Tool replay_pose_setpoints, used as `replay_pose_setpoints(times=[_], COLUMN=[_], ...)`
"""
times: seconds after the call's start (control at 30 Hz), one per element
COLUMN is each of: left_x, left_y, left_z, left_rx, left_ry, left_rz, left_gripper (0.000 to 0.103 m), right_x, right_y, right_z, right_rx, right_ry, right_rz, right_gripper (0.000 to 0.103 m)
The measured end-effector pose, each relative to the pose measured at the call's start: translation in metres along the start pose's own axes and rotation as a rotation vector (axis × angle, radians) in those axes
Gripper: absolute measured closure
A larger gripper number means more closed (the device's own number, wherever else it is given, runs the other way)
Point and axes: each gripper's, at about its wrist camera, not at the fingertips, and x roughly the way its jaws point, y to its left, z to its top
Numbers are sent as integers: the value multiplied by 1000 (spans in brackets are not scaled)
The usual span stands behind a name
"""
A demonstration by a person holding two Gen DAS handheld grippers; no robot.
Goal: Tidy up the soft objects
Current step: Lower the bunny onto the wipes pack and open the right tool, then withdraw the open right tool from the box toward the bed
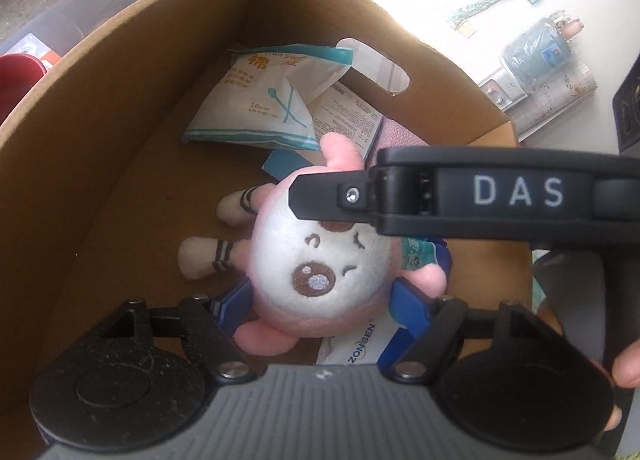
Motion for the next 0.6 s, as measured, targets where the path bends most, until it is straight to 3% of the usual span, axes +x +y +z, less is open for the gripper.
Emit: replay_pose_setpoints(times=[0.13, 0.37, 0.6], left_x=[0, -28, -68], left_y=[5, -2, -10], left_z=[-2, -10, -17], left_rx=[-38, -24, 24], left_ry=[21, -37, -122], left_rz=[-1, -24, -41], left_gripper=[27, 24, 24], right_x=[-8, -63, -131], right_y=[-5, -8, -20], right_z=[0, -16, -61], right_rx=[45, 91, 137], right_ry=[-59, -215, -364], right_rz=[-1, 50, 108], right_gripper=[22, 20, 20])
